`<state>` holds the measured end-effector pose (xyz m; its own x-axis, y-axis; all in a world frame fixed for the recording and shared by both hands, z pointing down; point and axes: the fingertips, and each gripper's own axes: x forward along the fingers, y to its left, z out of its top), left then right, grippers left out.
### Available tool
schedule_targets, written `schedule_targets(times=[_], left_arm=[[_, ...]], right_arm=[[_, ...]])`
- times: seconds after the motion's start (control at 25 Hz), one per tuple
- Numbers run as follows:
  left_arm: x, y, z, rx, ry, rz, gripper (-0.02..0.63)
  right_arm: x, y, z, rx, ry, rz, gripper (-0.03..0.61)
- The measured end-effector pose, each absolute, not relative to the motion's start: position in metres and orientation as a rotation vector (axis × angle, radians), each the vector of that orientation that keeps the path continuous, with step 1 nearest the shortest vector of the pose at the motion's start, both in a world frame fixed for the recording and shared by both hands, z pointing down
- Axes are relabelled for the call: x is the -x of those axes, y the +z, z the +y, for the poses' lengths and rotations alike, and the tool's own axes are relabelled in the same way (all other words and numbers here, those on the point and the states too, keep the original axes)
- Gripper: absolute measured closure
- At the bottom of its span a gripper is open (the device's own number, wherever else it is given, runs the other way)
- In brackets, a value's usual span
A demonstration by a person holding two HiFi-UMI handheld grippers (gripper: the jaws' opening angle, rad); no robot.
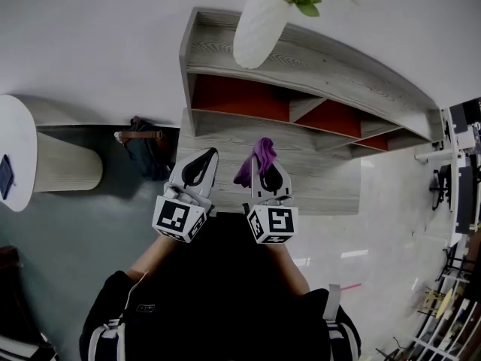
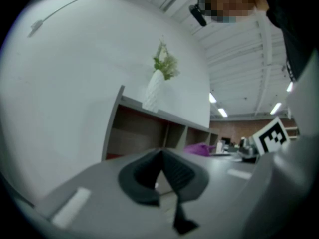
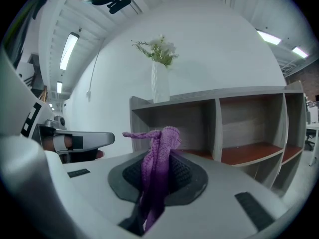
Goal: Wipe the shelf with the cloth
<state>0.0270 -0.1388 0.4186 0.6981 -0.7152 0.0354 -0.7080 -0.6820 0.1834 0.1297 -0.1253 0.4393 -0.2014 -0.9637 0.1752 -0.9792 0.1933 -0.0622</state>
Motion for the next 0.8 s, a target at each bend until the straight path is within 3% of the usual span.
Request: schedule_targets(times=[0.8], left_arm=[[-0.0291, 0.4211, -0.1436, -2.717, -0.052, -1.158, 0.609]], right_arm=[[-0.1296, 0.44, -0.1296, -1.904, 0.244, -2.356, 0.529]])
